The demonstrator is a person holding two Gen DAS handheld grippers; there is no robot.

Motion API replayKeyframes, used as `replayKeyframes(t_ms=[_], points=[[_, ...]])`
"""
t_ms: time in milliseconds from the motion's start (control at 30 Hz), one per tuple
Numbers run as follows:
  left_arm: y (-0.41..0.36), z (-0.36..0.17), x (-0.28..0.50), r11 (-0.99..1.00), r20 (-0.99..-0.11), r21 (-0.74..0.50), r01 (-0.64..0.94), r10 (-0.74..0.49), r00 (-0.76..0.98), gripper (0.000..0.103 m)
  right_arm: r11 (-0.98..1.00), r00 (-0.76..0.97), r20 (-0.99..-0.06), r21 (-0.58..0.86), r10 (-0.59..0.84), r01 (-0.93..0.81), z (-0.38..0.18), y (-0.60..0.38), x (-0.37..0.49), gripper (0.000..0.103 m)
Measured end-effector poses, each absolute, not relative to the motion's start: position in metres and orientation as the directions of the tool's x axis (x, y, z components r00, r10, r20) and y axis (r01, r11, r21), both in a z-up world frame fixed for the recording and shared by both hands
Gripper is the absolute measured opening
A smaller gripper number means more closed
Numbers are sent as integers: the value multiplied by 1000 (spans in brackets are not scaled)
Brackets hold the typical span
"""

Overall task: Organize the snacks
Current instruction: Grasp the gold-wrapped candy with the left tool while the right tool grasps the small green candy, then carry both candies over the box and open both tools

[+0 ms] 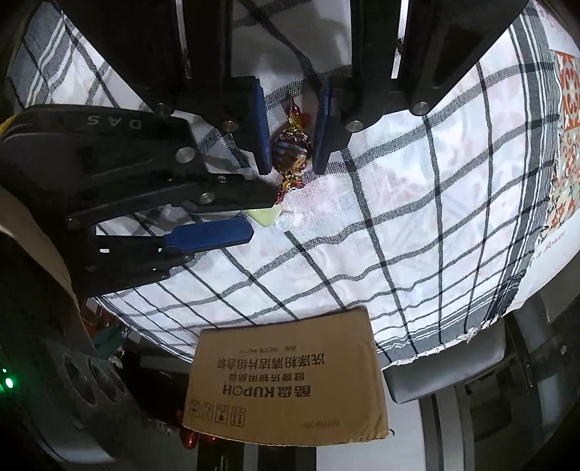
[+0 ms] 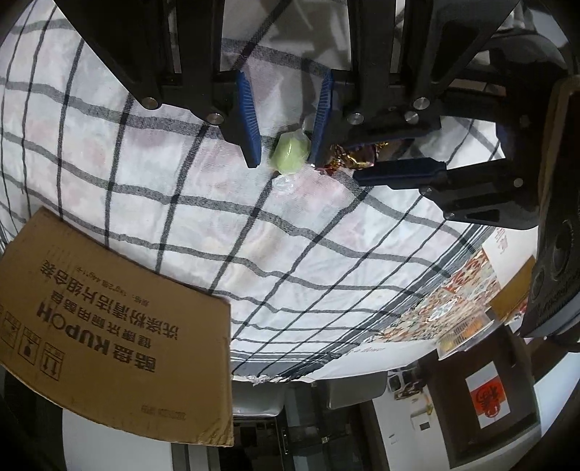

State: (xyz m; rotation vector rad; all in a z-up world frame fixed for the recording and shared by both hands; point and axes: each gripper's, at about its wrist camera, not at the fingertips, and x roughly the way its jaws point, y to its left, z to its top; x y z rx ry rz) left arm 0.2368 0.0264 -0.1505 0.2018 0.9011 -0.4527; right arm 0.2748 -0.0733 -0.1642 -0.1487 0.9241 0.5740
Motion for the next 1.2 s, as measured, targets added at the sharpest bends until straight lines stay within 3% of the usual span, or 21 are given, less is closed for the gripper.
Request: replayKeyframes(t_ms=[200, 333, 500, 1200], points=[[39, -142, 231, 914, -778, -30, 404, -275, 565, 23, 839, 458, -793, 120, 403, -530, -167, -70, 276, 29], [44, -138, 229, 927, -770, -38, 374, -265, 581, 23, 836, 460, -790, 116, 405, -537, -168, -65, 276, 19], [48, -136, 229, 942, -767, -56, 332, -253, 590, 23, 837, 474, -783, 104, 402, -537, -165, -66, 274, 16], [26, -74, 221, 946, -673, -97, 309, -292, 679, 23, 877, 618, -660, 137, 428, -461, -92, -113, 248, 14]])
